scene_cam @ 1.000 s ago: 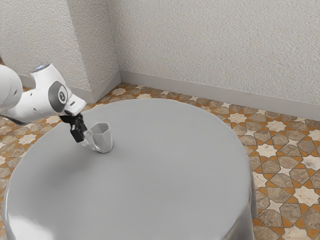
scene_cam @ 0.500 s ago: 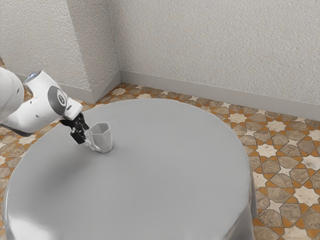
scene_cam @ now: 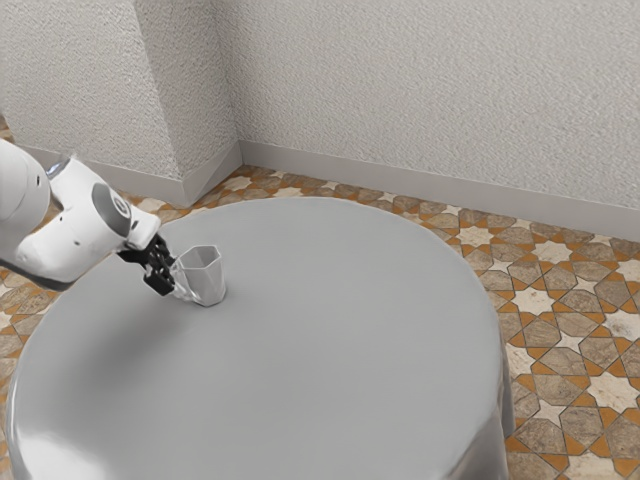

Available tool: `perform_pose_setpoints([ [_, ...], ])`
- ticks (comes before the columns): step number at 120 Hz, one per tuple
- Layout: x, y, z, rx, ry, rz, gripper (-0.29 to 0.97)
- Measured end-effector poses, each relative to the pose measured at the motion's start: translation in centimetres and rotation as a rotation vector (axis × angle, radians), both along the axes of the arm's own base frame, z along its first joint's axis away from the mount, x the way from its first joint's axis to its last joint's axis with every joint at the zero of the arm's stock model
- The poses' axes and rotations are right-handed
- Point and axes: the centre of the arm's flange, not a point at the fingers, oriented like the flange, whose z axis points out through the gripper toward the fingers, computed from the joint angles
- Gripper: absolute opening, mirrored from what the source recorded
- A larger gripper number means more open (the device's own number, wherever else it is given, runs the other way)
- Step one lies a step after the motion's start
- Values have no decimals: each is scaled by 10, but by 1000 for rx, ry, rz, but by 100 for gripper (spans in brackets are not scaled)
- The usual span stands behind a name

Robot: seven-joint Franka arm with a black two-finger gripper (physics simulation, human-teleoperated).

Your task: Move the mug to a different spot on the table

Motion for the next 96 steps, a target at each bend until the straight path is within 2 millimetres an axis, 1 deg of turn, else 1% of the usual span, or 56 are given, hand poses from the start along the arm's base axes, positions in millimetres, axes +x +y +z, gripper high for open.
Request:
perform_pose_setpoints([
  [14,-5,0,-6,-12,2,15,52],
  [42,-6,1,-6,-16,-7,25,49],
  [66,-9,2,-10,-21,-1,69,42],
  [96,-8,4,-8,-30,0,115,38],
])
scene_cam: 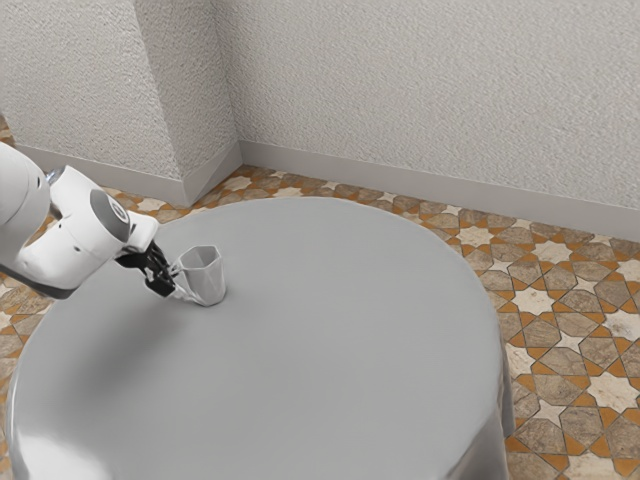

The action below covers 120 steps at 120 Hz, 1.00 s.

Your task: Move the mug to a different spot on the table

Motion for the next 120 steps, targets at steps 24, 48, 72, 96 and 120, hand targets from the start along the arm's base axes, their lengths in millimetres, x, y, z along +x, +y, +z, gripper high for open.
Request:
perform_pose_setpoints([
  [24,1,0,1,-7,1,24,38],
  [48,2,1,3,-14,2,42,39],
  [72,5,1,6,-13,-1,51,40],
  [96,9,1,4,-8,5,51,40],
  [120,12,2,1,1,13,43,38],
])
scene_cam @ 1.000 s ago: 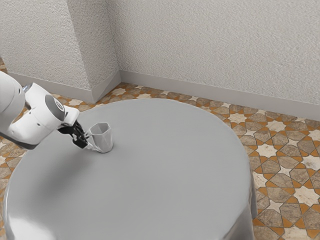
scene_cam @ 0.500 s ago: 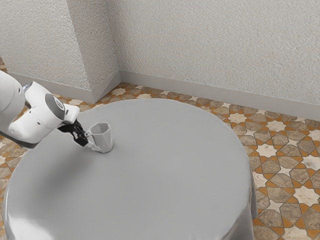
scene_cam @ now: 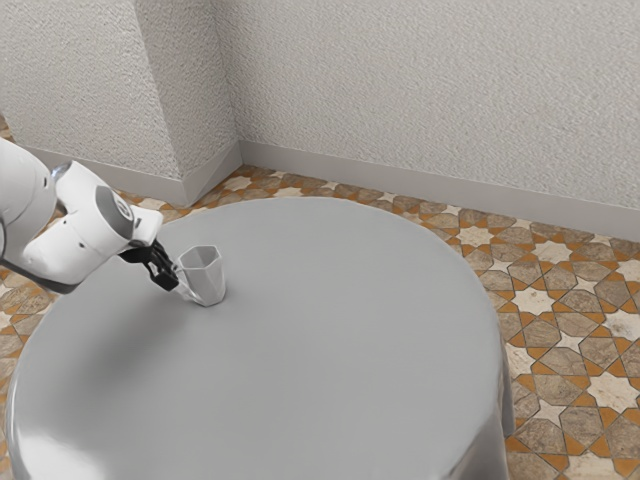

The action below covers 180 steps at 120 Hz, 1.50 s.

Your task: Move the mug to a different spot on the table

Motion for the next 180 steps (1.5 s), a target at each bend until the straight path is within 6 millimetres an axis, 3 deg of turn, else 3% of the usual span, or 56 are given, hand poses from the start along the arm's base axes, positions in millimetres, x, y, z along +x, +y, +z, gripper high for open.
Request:
perform_pose_setpoints([
  [131,4,9,5,41,9,-24,7],
  [180,21,11,42,93,-53,-58,-5],
])
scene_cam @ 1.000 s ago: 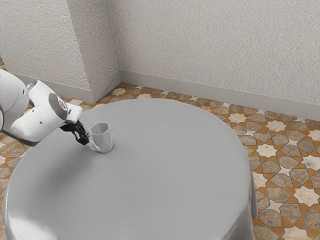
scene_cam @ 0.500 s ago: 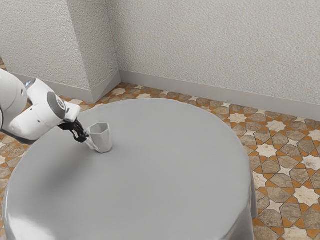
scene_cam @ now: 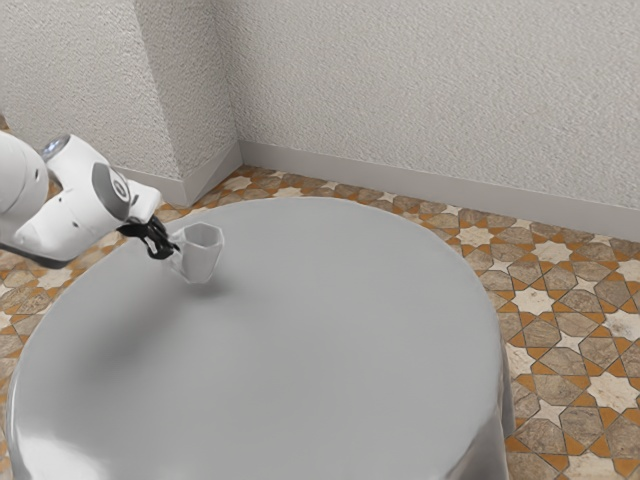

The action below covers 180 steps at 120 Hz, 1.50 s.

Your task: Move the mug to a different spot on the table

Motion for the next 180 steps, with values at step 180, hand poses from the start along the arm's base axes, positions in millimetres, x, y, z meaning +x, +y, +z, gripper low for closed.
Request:
perform_pose_setpoints([
  [180,-84,-127,-24,-308,88,-41,-10],
])
